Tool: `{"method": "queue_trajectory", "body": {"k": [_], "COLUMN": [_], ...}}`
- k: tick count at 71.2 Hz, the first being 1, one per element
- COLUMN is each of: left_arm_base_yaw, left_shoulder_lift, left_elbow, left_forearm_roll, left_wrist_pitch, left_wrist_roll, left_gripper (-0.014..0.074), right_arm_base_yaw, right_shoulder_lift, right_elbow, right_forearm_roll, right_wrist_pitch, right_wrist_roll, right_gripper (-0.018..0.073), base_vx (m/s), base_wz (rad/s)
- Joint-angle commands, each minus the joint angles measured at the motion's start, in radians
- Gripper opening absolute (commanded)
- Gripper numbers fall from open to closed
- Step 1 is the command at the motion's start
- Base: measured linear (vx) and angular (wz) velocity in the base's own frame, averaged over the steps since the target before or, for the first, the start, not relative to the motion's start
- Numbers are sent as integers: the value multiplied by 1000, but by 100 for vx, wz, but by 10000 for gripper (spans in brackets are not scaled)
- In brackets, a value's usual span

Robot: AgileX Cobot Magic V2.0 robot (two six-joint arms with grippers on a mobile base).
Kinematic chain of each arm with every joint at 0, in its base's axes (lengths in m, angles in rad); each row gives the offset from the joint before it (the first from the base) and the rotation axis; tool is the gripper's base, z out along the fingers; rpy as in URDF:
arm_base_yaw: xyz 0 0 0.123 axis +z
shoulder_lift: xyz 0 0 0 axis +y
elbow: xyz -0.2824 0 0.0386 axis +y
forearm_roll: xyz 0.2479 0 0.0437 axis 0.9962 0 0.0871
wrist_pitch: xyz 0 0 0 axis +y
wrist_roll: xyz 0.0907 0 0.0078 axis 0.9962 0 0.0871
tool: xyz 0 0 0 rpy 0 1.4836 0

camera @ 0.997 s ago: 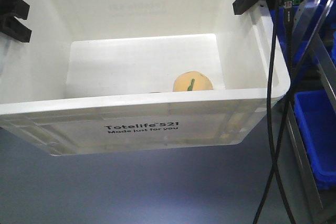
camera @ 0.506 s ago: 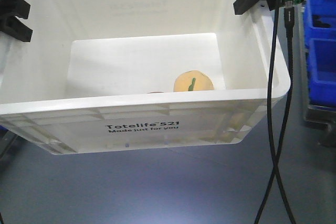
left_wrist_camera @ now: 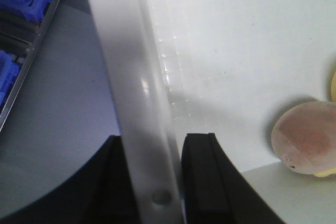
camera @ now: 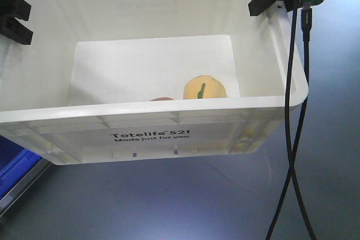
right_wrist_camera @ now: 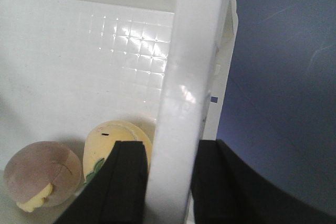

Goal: Place moving items into box and shelve
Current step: 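Keep gripping the tote walls as the base drives along the blue shelving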

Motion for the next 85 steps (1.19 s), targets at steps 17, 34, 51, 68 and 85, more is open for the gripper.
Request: {"method": "queue_trajectory", "body": {"k": [17, 34, 51, 68, 85], "left_arm_base_yaw": [-8, -8, -8, -8, -8], "left_shoulder_lift": [-40, -40, -40, -40, -40], "left_elbow": [-44, -44, -44, -44, -44], "left_forearm_roll": [-84, -84, -84, -84, -84], "left_wrist_pitch": [-83, -83, -83, -83, -83], "left_wrist_roll": [17, 17, 17, 17, 17], "left_gripper": [-17, -17, -17, -17, -17], "right_arm_base_yaw": [5, 5, 5, 5, 5], "right_shoulder_lift": [-60, -60, -60, -60, -60], "right_elbow": [-48, -48, -48, -48, -48], "right_forearm_roll": [73, 73, 73, 73, 73], "right_wrist_pitch": [-26, -26, -26, -26, -26], "right_wrist_roll": [-15, -15, -15, -15, -15], "right_gripper": [-12, -12, -12, -12, -12], "base_vx": [5, 0, -2, -2, 0], "base_wz": [39, 39, 48, 44, 38]}}
